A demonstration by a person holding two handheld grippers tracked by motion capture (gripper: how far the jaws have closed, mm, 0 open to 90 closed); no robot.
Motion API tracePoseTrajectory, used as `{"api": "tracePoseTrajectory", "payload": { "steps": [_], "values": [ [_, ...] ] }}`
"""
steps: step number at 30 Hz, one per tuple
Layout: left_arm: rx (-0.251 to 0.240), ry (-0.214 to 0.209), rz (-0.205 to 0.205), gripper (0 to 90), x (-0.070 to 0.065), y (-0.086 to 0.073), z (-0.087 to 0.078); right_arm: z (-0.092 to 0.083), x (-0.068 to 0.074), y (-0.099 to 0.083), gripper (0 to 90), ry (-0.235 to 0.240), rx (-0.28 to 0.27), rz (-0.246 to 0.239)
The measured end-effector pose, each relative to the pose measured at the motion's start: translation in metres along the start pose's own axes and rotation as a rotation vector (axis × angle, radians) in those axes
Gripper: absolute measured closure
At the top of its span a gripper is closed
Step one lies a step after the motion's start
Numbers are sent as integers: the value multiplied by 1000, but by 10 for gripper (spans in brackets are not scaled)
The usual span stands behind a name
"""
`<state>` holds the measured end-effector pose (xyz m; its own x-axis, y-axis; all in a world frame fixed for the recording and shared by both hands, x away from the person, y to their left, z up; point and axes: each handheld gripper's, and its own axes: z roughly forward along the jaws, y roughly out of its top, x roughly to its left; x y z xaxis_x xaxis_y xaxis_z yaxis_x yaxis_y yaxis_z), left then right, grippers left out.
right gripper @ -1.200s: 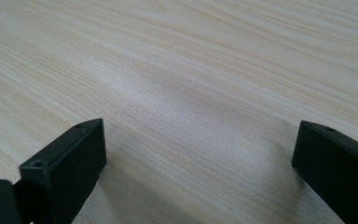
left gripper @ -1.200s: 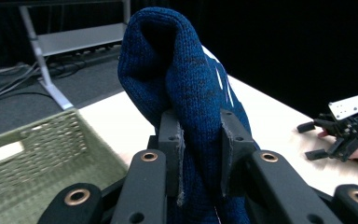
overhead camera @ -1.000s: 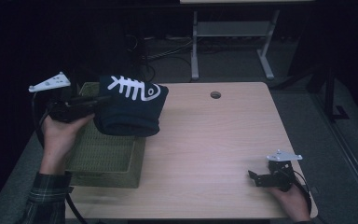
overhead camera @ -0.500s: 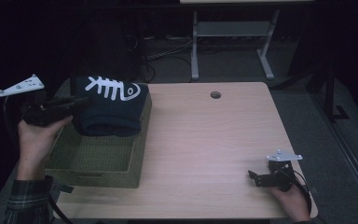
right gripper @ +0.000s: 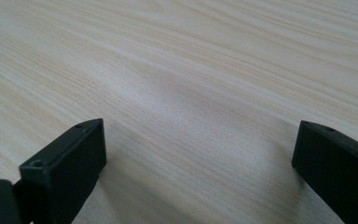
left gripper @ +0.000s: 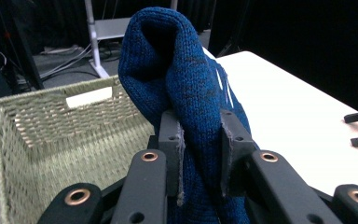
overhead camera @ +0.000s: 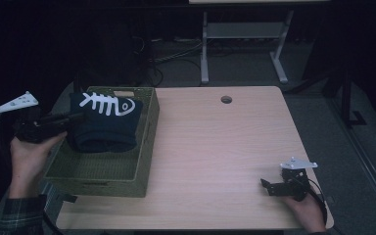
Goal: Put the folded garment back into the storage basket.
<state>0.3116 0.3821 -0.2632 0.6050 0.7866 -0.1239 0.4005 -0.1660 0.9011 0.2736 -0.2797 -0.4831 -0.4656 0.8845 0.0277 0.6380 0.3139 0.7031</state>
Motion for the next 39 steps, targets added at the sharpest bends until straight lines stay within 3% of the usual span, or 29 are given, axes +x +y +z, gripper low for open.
{"api": "tracePoseTrajectory", "payload": {
  "steps": [12,33,39],
  "values": [
    [58,-11,-19,740,0,-21,11,0,0,0,25,-1,0,0],
    [98,-7,-81,741,10,-50,22,0,0,0,25,-1,0,0],
    [95,-61,-91,741,4,-50,28,0,0,0,25,0,0,0]
  ]
}}
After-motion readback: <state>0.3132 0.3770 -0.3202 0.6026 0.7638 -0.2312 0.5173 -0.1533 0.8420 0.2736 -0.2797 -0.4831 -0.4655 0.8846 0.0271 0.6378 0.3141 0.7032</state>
